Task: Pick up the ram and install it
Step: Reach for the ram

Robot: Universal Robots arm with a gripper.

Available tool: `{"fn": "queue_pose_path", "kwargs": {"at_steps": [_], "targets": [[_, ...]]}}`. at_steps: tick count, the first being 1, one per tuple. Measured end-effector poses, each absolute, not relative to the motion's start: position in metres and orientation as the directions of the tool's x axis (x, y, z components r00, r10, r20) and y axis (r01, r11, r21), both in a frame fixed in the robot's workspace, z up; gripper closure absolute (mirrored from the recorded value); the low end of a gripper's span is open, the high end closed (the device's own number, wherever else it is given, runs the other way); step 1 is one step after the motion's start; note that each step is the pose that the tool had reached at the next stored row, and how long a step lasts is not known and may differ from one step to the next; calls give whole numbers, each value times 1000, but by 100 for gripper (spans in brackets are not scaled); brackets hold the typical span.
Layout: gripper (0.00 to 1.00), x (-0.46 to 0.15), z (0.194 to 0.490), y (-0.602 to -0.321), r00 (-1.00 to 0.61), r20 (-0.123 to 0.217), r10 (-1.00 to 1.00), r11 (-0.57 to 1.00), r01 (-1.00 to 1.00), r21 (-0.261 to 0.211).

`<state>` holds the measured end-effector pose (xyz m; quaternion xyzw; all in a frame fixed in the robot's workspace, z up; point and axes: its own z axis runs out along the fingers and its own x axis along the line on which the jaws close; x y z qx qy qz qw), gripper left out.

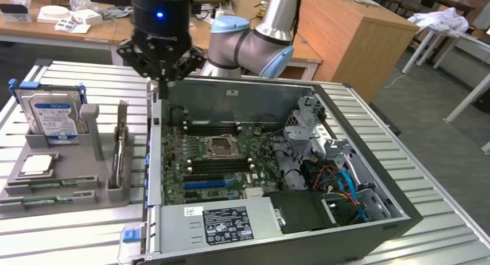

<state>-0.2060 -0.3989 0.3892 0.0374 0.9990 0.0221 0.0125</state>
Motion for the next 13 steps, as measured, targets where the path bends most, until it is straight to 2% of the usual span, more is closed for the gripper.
{"fn": "queue_pose_path", "kwargs": {"at_steps": [13], "targets": [[89, -259, 386, -399, -997, -23, 77, 996, 76, 45]]}}
